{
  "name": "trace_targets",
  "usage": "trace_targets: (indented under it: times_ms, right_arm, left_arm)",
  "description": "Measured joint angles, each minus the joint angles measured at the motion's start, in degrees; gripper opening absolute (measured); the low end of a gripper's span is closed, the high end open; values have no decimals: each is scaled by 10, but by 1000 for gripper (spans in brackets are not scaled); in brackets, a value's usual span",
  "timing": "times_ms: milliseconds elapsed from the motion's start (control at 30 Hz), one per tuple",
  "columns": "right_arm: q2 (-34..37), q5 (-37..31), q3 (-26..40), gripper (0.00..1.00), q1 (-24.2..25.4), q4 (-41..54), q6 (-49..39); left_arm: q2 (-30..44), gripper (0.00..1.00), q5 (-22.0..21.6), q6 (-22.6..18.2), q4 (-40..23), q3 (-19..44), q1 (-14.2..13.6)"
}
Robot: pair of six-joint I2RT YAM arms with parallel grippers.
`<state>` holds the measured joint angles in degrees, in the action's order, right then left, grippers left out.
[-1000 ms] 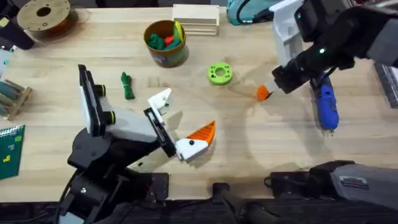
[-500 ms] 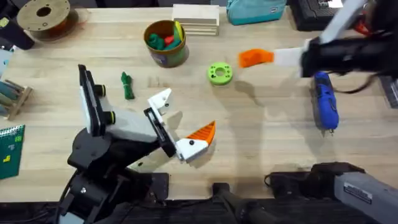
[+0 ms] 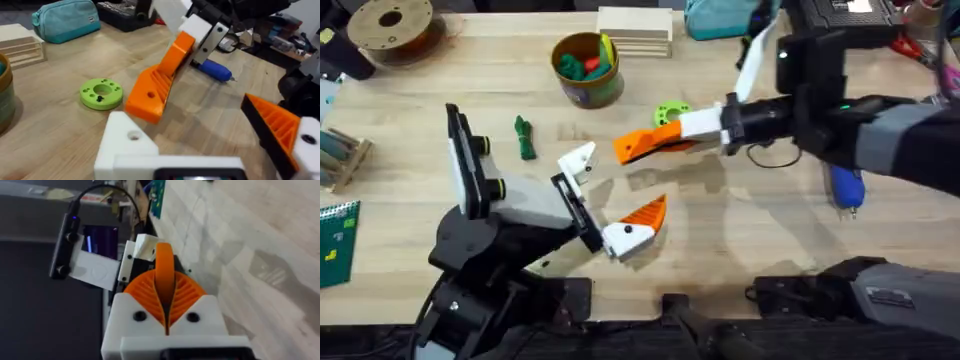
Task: Pick up the gripper from the table and insert it into the empty holder that is missing its gripper. Then pick up a screw, insert it into the mounting hole, and use the screwdriver to tighten it. Finally, clean up the table by picking up the vegetable and placing it into the bucket.
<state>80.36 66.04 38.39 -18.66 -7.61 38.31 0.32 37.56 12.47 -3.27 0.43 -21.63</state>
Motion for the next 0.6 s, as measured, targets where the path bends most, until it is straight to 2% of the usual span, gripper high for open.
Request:
trace_targets:
  times_ms: [133, 367, 600]
  right_arm:
    - [37, 20, 0, 18, -22, -52, 66]
    - [90, 55, 0, 18, -28, -135, 154]
    - [94, 82, 0, 18, -28, -148, 193]
  left_arm:
    - [0, 987, 0, -1, 0, 0, 0]
    - [0, 987, 0, -5, 0, 0, 0]
    - [0, 987, 0, -7, 0, 0, 0]
